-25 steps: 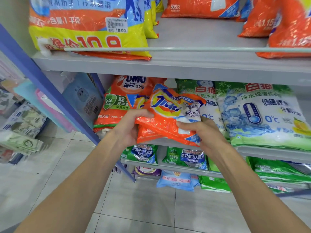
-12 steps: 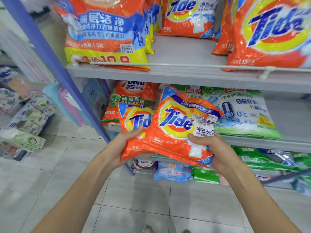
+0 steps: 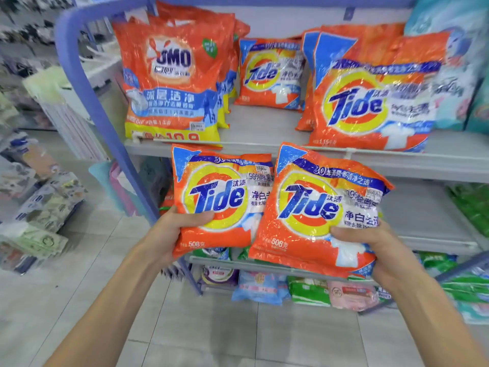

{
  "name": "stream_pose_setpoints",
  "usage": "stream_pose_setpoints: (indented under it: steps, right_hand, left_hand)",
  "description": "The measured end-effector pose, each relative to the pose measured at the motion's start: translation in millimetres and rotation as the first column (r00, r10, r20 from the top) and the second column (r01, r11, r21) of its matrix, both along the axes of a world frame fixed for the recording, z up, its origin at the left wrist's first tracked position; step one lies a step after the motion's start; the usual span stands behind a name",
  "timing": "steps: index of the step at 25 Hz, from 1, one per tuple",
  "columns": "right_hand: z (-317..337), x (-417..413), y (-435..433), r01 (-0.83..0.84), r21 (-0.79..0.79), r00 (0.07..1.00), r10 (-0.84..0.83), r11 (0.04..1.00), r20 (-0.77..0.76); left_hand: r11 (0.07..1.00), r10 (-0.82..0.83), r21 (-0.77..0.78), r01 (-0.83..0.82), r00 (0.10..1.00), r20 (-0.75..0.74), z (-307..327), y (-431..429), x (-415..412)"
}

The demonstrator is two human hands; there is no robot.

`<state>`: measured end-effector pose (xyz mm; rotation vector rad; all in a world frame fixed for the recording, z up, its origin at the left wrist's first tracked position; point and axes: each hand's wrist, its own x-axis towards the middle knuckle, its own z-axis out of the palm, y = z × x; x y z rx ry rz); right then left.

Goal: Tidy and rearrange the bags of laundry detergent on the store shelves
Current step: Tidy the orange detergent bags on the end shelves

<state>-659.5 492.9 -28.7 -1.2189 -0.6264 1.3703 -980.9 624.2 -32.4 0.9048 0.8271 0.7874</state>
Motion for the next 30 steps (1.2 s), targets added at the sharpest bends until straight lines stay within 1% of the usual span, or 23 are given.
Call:
stream_pose_setpoints:
  steps: [5, 7, 10, 12, 14, 20, 23, 26, 27, 29, 30]
  right_hand:
    - [47.1, 14.7, 1.8, -0.005, 0.100, 1.000, 0.003, 0.995, 0.020]
    - [68.3, 20.7, 8.7, 0.001, 0.122, 0.999, 0.005, 0.992, -0.042]
    - [89.2, 32.3, 16.8, 0.069, 0.137, 0.986, -0.046, 0.988, -0.163]
    - [97.4, 39.4, 19.9, 0.103, 0.175, 0.980, -0.070, 0.979, -0.186]
    - [104.1, 42.5, 22.3, 0.135, 0.206, 0.974, -0.091, 0.969, -0.207]
    - [113.7, 52.4, 50.0, 0.149, 0.205, 0.976, -0.111, 0.967, -0.186]
    - [113.7, 56.2, 69.3, 0.185, 0.193, 0.972, -0.150, 0.964, -0.181]
    - [117.0, 60.2, 87.6, 0.226, 0.179, 0.968, -0.201, 0.957, -0.150]
    - [118.0, 61.8, 94.3, 0.242, 0.191, 0.966, -0.217, 0.951, -0.144]
    - [123.8, 62.3, 106.6, 0.258, 0.225, 0.963, -0.233, 0.940, -0.133]
    - [127.3, 61.8, 111.9, 0.270, 0.230, 0.962, -0.248, 0.935, -0.118]
  left_hand:
    - [0.997, -0.006, 0.082, 0.002, 0.999, 0.048, 37.9, 2.8, 14.3]
    - [0.994, 0.028, 0.106, -0.036, 0.997, 0.075, 54.2, 5.1, 22.2]
    - [0.987, 0.060, 0.140, -0.080, 0.988, 0.144, 64.1, 11.5, 27.7]
    - [0.981, 0.124, 0.127, -0.150, 0.973, 0.195, 68.4, 15.1, 29.3]
    - [0.975, 0.158, 0.126, -0.185, 0.967, 0.202, 73.6, 18.9, 32.5]
    - [0.964, 0.154, 0.194, -0.181, 0.977, 0.151, 87.6, 53.7, 47.7]
    - [0.966, 0.146, 0.195, -0.168, 0.981, 0.126, 97.0, 78.8, 56.7]
    - [0.979, 0.054, 0.190, -0.071, 0.994, 0.095, 106.0, 108.6, 62.0]
    - [0.984, 0.007, 0.179, -0.013, 0.999, 0.035, 108.5, 118.2, 62.8]
    - [0.986, -0.020, 0.167, 0.026, 0.999, -0.040, 113.9, 137.2, 69.0]
    - [0.984, -0.015, 0.177, 0.023, 0.999, -0.046, 115.5, 147.4, 74.3]
